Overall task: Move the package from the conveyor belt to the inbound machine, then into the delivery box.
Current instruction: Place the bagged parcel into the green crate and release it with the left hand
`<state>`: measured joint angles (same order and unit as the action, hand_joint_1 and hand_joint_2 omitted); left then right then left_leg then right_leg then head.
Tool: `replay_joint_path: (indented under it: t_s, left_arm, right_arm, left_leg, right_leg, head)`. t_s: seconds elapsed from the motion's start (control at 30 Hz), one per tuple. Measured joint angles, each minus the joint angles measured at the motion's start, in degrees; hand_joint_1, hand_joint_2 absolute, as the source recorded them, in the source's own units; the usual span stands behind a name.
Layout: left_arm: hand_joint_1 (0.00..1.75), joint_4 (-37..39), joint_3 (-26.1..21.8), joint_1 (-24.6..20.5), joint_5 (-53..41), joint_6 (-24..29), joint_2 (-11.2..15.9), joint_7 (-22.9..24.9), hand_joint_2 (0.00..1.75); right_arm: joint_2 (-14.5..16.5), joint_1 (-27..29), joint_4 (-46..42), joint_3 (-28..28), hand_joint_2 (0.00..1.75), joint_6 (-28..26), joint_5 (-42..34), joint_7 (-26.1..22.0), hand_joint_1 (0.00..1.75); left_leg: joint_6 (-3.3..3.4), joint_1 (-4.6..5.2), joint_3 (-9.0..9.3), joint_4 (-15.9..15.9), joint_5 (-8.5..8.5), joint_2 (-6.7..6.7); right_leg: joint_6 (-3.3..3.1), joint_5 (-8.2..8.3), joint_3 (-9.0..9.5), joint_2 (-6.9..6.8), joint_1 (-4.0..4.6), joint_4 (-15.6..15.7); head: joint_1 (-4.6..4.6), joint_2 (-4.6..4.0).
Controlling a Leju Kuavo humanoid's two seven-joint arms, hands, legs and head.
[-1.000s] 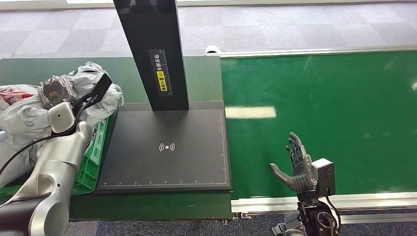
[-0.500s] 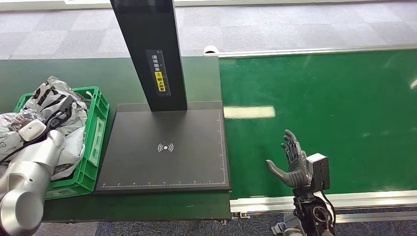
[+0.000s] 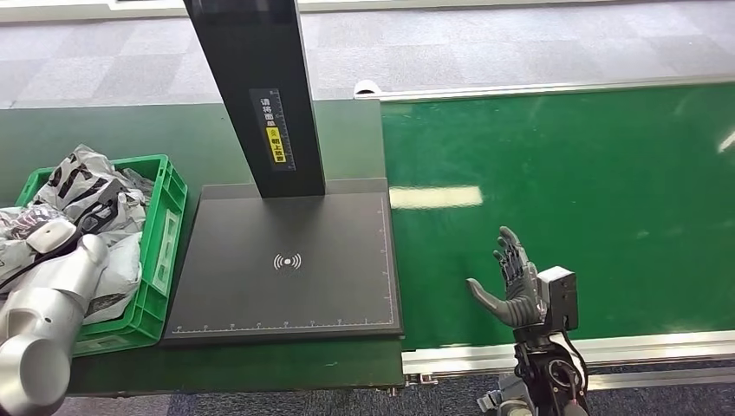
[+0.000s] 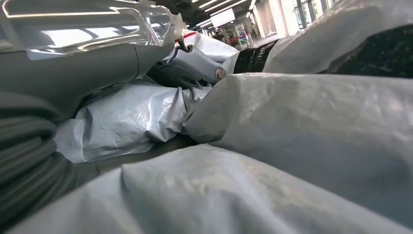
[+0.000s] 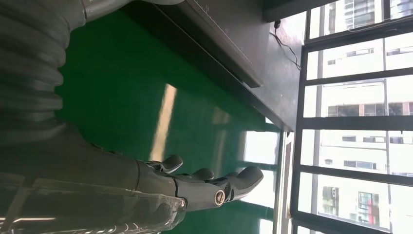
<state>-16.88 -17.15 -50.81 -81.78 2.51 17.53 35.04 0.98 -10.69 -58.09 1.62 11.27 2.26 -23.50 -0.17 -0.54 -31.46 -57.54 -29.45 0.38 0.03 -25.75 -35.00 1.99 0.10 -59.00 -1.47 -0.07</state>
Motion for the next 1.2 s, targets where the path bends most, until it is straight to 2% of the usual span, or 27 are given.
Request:
replay_joint_path:
  t_s: [0.03, 0.1, 0.17, 0.23, 0.43, 0.57, 0.67, 0.93, 1.2]
  left_arm:
    - [1.75, 0.1, -0.1, 0.2, -0.1, -0.8, 0.2, 0.3, 1.75]
    - [1.53, 0.2, -0.6, 0.4, 0.0, -2.9, 0.4, 0.7, 1.75]
    - [0.65, 0.3, -1.3, 0.5, 0.3, -5.1, 0.4, 0.9, 1.75]
    - [0.0, 0.4, -2.1, 0.7, 0.7, -5.7, 0.3, 0.7, 1.75]
    - [0.0, 0.4, -4.7, 2.7, 1.3, 4.0, -0.3, -2.9, 1.75]
    - [0.0, 0.4, -5.9, 3.2, 1.3, 5.9, -0.4, -3.8, 1.75]
    - [0.0, 0.4, -6.7, 3.8, 1.5, 9.8, -0.4, -5.9, 1.75]
    - [0.0, 0.4, -11.0, 5.3, 5.7, 19.0, -0.8, -13.0, 1.75]
    - [0.0, 0.2, -13.8, 7.1, 8.7, 33.4, -1.7, -24.3, 1.75]
  right_arm:
    - [0.0, -0.2, 0.2, -0.1, 1.75, 0.0, 0.0, 0.0, 0.0]
    - [0.1, -0.6, 0.7, -0.5, 1.75, 0.0, -0.1, 0.0, 0.0]
    - [0.1, -1.4, 1.6, -0.8, 1.75, 0.0, -0.2, -0.1, 0.0]
    - [0.1, -2.2, 2.5, -1.1, 1.75, 0.0, -0.3, -0.3, 0.0]
    - [0.1, -2.6, 3.1, -1.3, 1.75, -0.1, -0.6, -0.3, 0.0]
    - [0.1, -2.4, 3.1, -1.4, 1.75, -0.3, -0.7, -0.1, 0.0]
    - [0.1, -2.3, 3.1, -1.4, 1.75, -0.6, -1.0, 0.1, 0.0]
    - [-0.1, -0.9, 2.3, -1.4, 1.75, -1.2, -1.2, 0.2, 0.0]
    - [-0.4, 0.7, 0.0, -1.6, 1.75, -2.0, -1.5, 0.9, 0.0]
  left_leg:
    - [-0.02, 0.0, 0.05, 0.0, -0.02, 0.1]
    - [-0.04, 0.02, 0.17, 0.1, -0.05, 0.26]
    - [-0.05, 0.05, 0.32, 0.2, -0.06, 0.36]
    - [-0.05, 0.13, 0.5, 0.3, -0.07, 0.41]
    - [-0.07, 0.29, 0.71, 0.5, -0.05, 0.42]
    - [-0.08, 0.3, 0.77, 0.5, -0.04, 0.45]
    - [-0.09, 0.31, 0.82, 0.6, -0.04, 0.47]
    - [-0.09, 0.32, 0.86, 0.6, -0.04, 0.47]
    - [-0.09, 0.33, 0.88, 0.6, -0.04, 0.46]
  right_leg:
    - [-0.01, 0.01, 0.0, 0.1, -0.01, 0.0]
    - [-0.02, 0.01, 0.02, 0.27, -0.06, 0.0]
    - [-0.02, 0.01, 0.05, 0.39, -0.12, 0.0]
    - [-0.03, 0.01, 0.11, 0.45, -0.21, 0.0]
    - [-0.05, -0.02, 0.19, 0.46, -0.29, 0.0]
    - [-0.08, -0.03, 0.23, 0.47, -0.3, 0.0]
    - [-0.11, -0.05, 0.24, 0.47, -0.3, 0.0]
    - [-0.13, -0.06, 0.27, 0.47, -0.31, 0.0]
    - [-0.16, -0.08, 0.28, 0.47, -0.31, 0.0]
  head:
    - [0.01, 0.0]
    - [0.0, 0.0]
    - [-0.02, 0.0]
    - [-0.03, 0.0]
    - [-0.02, 0.0]
    - [-0.03, 0.0]
    - [-0.02, 0.0]
    - [-0.02, 0.0]
    - [-0.02, 0.0]
